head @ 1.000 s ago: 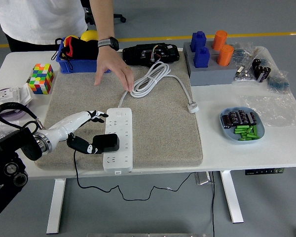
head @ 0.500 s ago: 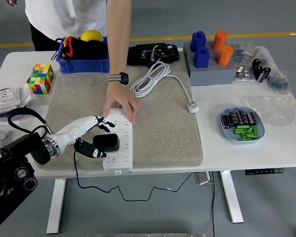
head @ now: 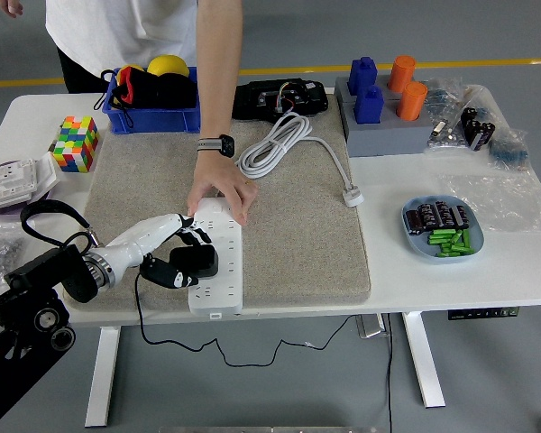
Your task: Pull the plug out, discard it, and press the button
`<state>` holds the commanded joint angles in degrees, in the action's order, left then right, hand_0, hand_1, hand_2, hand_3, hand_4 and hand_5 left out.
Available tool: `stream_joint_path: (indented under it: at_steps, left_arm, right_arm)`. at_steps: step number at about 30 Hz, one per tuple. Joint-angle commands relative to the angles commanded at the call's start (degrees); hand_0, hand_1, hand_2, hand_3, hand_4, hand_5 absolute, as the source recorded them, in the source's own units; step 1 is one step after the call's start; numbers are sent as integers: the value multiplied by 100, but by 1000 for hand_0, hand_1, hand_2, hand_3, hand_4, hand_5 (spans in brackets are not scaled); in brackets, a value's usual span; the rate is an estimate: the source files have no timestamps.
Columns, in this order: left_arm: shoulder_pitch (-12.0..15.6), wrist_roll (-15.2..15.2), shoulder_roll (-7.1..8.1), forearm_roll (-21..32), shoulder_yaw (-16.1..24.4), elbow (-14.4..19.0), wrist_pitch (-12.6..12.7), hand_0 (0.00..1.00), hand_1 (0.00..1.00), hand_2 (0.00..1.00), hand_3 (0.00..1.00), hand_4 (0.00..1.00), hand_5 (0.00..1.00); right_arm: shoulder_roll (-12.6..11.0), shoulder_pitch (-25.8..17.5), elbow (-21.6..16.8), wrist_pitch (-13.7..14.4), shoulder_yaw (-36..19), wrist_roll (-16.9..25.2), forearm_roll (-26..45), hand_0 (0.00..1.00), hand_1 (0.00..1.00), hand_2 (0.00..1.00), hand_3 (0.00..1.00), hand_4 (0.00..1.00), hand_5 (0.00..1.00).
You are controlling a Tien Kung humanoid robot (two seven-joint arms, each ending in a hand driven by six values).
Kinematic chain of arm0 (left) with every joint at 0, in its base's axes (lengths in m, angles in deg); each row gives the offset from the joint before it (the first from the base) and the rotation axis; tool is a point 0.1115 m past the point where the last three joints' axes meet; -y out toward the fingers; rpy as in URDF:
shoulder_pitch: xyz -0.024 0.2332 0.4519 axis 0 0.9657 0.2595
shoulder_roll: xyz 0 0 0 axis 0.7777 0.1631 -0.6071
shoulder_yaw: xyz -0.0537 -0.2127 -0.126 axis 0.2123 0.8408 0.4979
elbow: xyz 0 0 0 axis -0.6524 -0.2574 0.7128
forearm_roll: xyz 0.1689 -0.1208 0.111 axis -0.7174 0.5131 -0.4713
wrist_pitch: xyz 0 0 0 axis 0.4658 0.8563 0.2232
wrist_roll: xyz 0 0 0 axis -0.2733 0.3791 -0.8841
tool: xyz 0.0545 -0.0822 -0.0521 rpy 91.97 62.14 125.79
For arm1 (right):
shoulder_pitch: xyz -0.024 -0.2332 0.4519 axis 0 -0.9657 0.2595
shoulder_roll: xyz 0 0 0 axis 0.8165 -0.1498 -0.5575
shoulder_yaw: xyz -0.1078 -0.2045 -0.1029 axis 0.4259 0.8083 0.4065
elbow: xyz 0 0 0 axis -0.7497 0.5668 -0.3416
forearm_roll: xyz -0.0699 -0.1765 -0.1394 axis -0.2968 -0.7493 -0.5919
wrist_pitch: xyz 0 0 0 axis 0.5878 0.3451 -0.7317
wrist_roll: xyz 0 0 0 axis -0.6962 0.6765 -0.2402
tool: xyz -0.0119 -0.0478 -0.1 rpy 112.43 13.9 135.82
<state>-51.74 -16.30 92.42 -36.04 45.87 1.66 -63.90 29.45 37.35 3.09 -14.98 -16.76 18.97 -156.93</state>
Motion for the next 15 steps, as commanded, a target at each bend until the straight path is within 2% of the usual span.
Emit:
stream_joint_path:
  at_steps: [1, 6, 7, 12, 13, 15]
  left_arm:
    - [-3, -7, -1, 14, -6, -3, 13, 728, 593, 501, 596, 869, 2]
    - [-12, -26, -24, 90, -11, -6, 105, 728, 593, 501, 596, 869, 2]
    - [-21, -4, -27, 110, -20, -20, 108, 579, 476, 450, 571, 784, 2]
    - [-32, 84, -36, 180, -35, -65, 82, 579, 476, 450, 571, 784, 2]
    - [-35, 96, -37, 192, -36, -71, 79, 437, 387, 399, 560, 717, 2]
    - [-46, 105, -36, 255, -46, -84, 90, 437, 387, 399, 560, 717, 2]
  right_arm:
    - [-2, 0, 0, 0, 7, -1, 1, 809, 681, 664, 677, 780, 672]
    - [-15, 1, 0, 2, 35, -4, 5, 809, 681, 664, 677, 780, 672]
    - [-19, 4, 0, 1, 48, -1, 11, 810, 681, 664, 677, 779, 672]
    - [-32, 9, 0, 0, 90, 5, 29, 810, 681, 664, 677, 779, 672]
    - [-34, 10, 0, 0, 93, 5, 30, 810, 681, 664, 677, 780, 672]
    - [-36, 11, 0, 0, 99, -1, 33, 810, 681, 664, 677, 780, 672]
